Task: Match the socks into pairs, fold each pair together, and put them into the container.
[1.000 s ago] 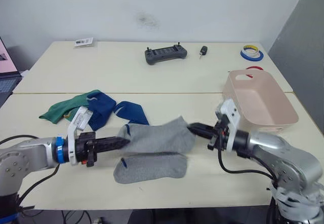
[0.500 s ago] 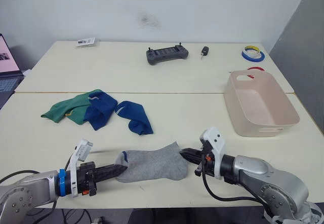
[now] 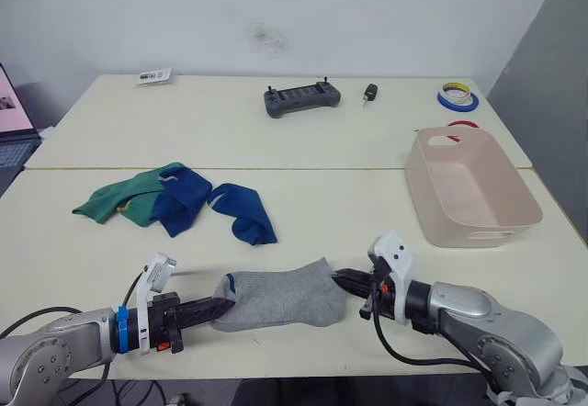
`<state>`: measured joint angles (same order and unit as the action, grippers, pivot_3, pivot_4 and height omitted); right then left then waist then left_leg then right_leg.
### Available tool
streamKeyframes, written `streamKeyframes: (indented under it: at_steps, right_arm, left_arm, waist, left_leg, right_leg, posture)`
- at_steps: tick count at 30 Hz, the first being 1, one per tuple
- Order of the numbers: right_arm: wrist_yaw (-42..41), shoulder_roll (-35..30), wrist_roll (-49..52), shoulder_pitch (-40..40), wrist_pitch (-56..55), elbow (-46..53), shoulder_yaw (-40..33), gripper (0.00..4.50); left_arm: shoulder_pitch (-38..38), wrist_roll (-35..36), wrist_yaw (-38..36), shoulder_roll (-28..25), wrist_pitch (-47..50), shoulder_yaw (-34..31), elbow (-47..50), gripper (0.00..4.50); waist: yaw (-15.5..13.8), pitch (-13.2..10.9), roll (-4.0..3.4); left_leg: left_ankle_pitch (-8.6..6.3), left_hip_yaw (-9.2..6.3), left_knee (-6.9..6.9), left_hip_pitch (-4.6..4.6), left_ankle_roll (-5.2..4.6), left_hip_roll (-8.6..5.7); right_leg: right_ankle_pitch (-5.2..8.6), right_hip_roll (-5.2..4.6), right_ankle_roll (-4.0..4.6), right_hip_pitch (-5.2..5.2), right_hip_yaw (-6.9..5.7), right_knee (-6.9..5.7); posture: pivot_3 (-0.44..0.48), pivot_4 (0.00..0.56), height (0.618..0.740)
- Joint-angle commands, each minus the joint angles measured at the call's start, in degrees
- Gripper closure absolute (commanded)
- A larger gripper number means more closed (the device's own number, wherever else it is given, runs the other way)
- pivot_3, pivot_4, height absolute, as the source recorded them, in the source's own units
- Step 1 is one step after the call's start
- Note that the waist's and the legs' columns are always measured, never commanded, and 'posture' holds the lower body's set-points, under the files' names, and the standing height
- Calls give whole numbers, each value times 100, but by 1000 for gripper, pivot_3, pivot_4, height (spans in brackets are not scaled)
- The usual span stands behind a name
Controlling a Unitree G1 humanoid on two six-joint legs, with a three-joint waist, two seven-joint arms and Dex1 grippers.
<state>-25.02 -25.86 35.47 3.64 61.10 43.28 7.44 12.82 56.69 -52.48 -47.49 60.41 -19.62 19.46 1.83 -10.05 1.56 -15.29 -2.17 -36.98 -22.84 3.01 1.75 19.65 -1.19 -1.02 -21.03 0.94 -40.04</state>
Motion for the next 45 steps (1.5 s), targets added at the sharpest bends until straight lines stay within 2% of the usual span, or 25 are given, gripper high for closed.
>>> streamKeyframes:
  at_steps: [1,5,8,16,31,45]
  right_arm:
    - [-25,45,601,84,235,371,-422,4474]
    - [342,457,1940,258,787,345,-1145,4474]
    - [584,456,2220,381,997,258,-1188,4474]
    - [793,244,1711,377,794,-79,-543,4474]
    - [390,-222,261,322,-324,-551,640,4474]
    - [302,-82,-240,344,-683,-726,771,4474]
  left_arm:
    - [-49,375,-54,-150,218,-343,97,4500]
    - [-76,882,-72,-350,592,-714,141,4500]
    - [-31,855,-30,-404,607,-725,112,4500]
    - [132,655,298,-85,520,-384,92,4500]
    - [140,31,531,288,66,-98,-72,4500]
    - [231,-256,692,498,-166,48,-57,4500]
  waist:
    - [0,0,0]
    - [4,0,1]
    - [2,-1,-1]
    - [1,-1,-1]
    - [-1,1,2]
    - [-6,2,3]
  left_leg:
    - [0,0,0,0,0,0]
    - [0,-2,0,0,0,4]
    - [0,-1,0,1,0,1]
    - [0,0,0,0,0,1]
    - [0,1,0,0,0,0]
    - [0,-1,-1,1,0,0]
  right_leg:
    - [0,0,0,0,0,0]
    - [0,1,0,1,-2,-1]
    - [0,0,0,2,0,0]
    - [0,0,0,0,0,2]
    - [0,1,0,1,1,2]
    - [0,0,0,5,-1,2]
  posture:
    - [0,150,740]
    - [0,150,740]
    - [0,150,740]
    - [0,150,740]
    - [0,150,740]
    - [0,150,740]
